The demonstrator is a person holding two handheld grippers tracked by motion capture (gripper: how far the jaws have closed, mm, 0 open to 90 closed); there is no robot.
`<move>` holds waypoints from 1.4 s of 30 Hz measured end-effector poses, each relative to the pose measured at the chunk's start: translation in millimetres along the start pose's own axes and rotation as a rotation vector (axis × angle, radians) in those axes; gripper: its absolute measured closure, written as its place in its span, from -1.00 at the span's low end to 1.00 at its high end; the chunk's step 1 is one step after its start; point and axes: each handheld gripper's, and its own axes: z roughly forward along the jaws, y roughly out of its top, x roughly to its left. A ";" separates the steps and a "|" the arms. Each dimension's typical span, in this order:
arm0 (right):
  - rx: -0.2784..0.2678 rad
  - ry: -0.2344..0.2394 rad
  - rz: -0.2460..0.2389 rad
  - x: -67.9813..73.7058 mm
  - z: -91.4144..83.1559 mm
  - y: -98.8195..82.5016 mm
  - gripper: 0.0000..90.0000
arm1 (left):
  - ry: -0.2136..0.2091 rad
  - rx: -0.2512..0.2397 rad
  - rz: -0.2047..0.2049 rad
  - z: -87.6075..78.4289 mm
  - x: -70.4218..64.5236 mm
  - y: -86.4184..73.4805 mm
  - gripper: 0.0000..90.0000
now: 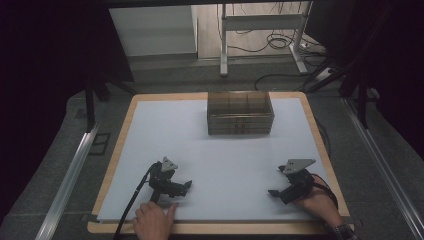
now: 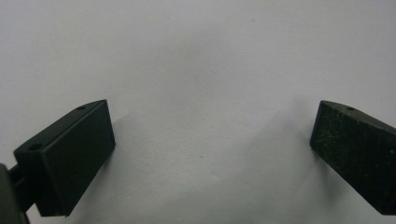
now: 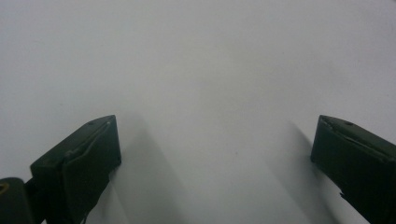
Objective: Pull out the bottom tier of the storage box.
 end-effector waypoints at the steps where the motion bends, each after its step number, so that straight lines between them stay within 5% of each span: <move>1: -0.001 0.000 -0.001 0.0 0.0 0.0 -0.97 | 0.000 0.000 0.000 0.0 0.0 0.0 -1.00; 4: -0.002 0.001 0.001 -0.1 0.0 -0.1 -0.97 | -0.021 -0.001 0.003 -0.2 4.1 0.7 -1.00; 32: -0.002 0.002 0.010 -0.5 -0.6 0.5 -0.95 | -0.002 0.004 0.008 0.9 1.7 1.1 -1.00; 42: -0.002 -0.015 0.045 -0.5 -3.7 3.8 -0.78 | -0.001 0.004 0.008 0.9 1.7 1.1 -1.00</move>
